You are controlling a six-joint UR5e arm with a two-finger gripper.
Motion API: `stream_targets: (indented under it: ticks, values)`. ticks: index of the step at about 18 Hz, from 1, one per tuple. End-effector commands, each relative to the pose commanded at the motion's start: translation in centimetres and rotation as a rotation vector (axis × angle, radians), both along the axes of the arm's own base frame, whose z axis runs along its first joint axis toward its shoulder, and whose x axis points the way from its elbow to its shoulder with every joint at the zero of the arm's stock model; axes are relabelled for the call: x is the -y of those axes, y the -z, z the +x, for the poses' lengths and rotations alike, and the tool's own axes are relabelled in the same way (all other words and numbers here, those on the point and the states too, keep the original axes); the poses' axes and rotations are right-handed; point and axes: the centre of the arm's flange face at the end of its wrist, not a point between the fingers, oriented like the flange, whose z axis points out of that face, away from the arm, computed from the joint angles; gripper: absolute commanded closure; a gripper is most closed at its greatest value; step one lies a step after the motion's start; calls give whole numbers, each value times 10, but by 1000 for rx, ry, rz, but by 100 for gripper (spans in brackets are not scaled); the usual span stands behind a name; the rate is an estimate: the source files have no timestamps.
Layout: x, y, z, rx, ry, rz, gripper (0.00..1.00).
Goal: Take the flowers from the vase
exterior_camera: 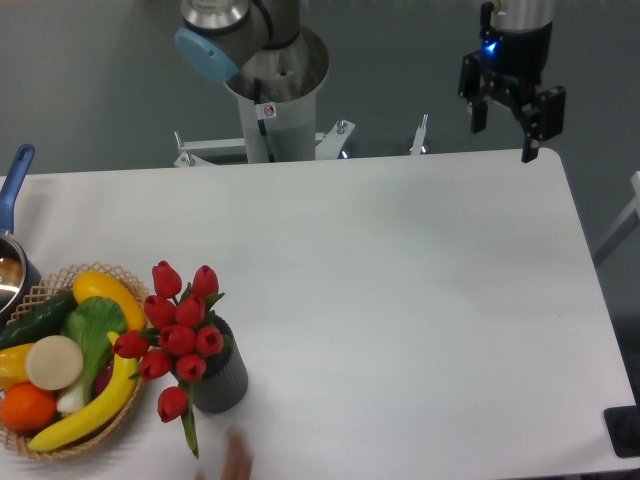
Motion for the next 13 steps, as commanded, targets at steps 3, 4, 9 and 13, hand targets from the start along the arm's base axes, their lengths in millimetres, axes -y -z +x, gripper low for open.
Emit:
stream_targets:
  ticks: [3, 4, 9, 13]
  values:
    - [-2, -1, 1, 11, -38, 16, 0]
    - [-3, -2, 1, 14, -58, 22, 0]
    - [-22, 6, 8, 120, -244, 197, 0]
    - [-54, 21, 24, 131, -429, 337, 0]
